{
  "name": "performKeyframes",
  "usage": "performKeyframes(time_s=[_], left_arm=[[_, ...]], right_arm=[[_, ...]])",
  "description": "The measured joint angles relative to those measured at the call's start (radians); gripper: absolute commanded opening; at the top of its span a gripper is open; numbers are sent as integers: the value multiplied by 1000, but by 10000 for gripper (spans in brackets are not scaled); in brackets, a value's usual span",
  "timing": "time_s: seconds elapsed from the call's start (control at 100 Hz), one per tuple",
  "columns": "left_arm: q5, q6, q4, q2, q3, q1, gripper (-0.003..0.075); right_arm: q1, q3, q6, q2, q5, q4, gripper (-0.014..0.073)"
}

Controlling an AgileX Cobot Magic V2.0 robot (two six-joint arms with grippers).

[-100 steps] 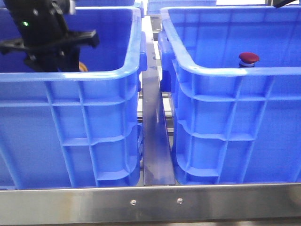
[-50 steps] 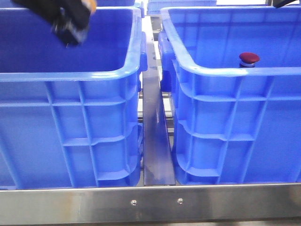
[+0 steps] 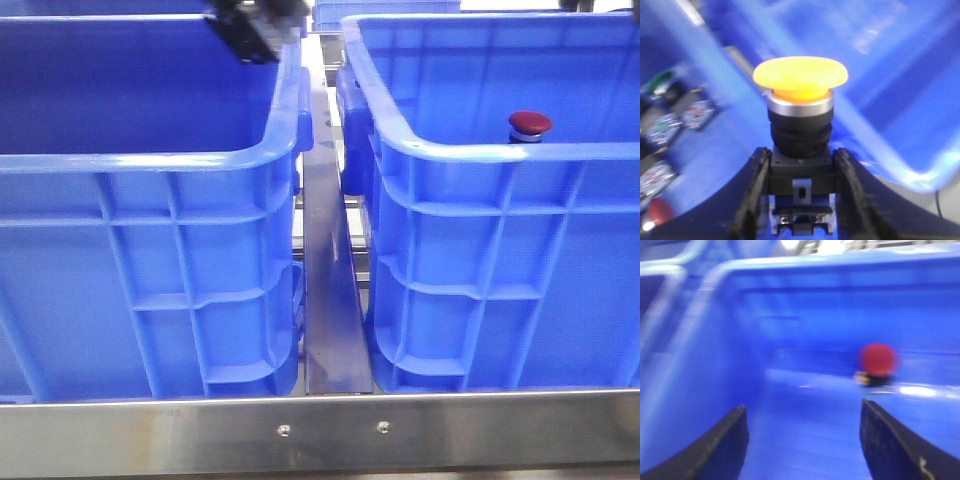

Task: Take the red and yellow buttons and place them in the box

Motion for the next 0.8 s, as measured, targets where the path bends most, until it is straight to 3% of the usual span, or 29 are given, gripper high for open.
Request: performKeyframes(time_s=[0.19,0.45,0.8], left_arm=[[0,20,-2,0,0,-22,-20],[0,25,-2,0,0,-22,-20],[0,26,-2,0,0,-22,-20]], right_arm=[[0,-100,6,0,201,108,562],[0,-201,28,71,458,296,563],[31,-322,156,295,682,325,563]])
